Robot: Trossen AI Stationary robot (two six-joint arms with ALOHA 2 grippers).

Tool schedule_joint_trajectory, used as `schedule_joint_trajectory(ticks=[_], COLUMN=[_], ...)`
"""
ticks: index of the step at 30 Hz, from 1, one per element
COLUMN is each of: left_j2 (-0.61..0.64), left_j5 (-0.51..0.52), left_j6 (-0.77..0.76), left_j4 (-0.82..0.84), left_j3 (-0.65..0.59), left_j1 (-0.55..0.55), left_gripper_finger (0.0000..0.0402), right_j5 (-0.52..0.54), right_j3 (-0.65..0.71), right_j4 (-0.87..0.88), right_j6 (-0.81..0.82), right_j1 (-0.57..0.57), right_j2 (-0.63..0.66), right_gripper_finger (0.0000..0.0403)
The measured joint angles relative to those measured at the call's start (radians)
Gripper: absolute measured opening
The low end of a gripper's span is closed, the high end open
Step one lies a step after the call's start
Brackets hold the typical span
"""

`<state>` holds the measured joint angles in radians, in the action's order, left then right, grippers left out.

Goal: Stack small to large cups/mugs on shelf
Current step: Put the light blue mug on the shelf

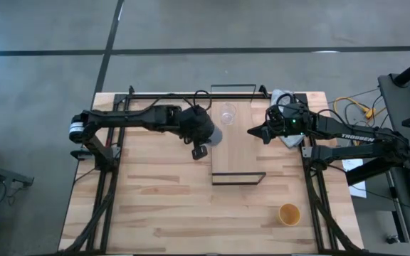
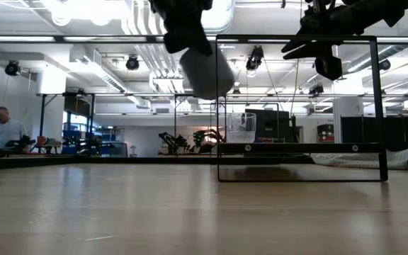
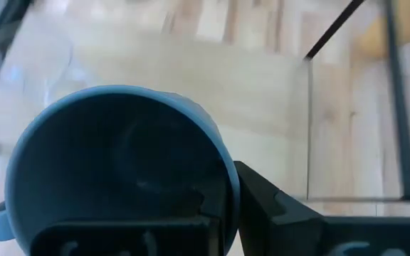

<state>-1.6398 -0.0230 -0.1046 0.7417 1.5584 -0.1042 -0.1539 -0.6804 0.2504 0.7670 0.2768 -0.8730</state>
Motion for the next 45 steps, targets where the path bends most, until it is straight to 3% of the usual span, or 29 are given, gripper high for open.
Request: schedule_joint_trajectory(ticks=[6, 14, 31, 45], left_j2=[-0.035, -0.117, -0.326, -0.368], left_j5=[-0.014, -0.121, -0.126, -0.131], left_j6=[0.164, 0.324, 0.394, 0.496], left_j4=[-0.026, -0.012, 0.031, 0.035], left_j3=[0.000, 0.005, 0.235, 0.245], left_j1=[0.014, 0.014, 0.013, 0.012], left_gripper_finger=[0.0001, 0.0001, 0.0001, 0.0001], right_j5=[0.000, -0.001, -0.001, 0.035], right_j3=[0.000, 0.000, 0.000, 0.000], right_j4=[0.000, -0.001, 0.000, 0.014], right_j6=[0.019, 0.019, 0.019, 0.008], right_j1=[0.000, -0.002, -0.019, -0.050], right_j2=[0.000, 0.000, 0.000, 0.000], right_gripper_finger=[0.0054, 0.0054, 0.0054, 0.0054])
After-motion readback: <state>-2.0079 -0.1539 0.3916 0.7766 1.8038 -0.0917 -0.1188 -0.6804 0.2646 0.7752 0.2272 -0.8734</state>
